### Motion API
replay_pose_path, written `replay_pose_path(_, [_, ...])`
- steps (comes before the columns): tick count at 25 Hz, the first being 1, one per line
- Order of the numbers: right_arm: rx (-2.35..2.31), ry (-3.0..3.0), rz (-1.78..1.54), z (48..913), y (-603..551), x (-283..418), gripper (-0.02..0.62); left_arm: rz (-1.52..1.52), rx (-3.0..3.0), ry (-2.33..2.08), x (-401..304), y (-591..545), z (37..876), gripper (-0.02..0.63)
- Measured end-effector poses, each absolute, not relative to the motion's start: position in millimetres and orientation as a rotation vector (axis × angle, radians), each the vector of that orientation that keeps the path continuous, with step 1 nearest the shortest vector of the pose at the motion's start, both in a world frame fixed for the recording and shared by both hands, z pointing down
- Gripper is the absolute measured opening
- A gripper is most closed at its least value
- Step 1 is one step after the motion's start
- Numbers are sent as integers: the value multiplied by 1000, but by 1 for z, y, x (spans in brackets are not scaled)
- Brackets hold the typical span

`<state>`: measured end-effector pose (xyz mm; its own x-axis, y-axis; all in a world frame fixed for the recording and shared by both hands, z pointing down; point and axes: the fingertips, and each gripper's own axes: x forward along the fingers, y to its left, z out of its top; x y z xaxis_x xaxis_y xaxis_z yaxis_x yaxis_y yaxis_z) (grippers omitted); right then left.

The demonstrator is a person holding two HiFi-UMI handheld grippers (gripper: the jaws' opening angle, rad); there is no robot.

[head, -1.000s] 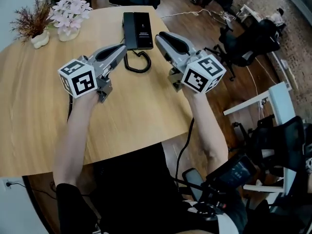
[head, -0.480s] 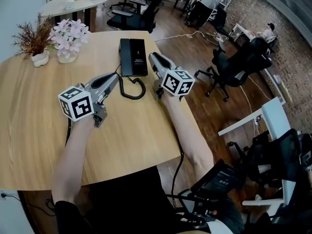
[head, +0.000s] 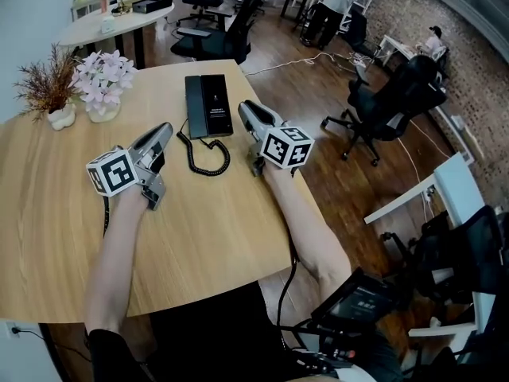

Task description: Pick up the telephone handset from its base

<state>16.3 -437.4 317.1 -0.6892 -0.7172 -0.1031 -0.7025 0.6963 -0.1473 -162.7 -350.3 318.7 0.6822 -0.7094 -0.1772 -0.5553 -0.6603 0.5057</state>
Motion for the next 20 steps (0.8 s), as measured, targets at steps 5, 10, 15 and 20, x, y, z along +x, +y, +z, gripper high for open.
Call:
replay_pose_path(5, [-1141,2801,-91,320,-431,9,66,-558,2416,-1021,-166,-381,321,1])
replay_pose_path(10, [-1133,2826,-37,318,-433,4,66,-634,2391,-959,-168,-409,315,160])
replay_pose_path(15, [-1183,2797,-44,318,-443,17,66,-506,2368,-927,-162,-444,325,241])
replay_pose_path(20, [-1192,2797,-57,318,-444,23,66,-366,2261,-902,-153,-469,346,282])
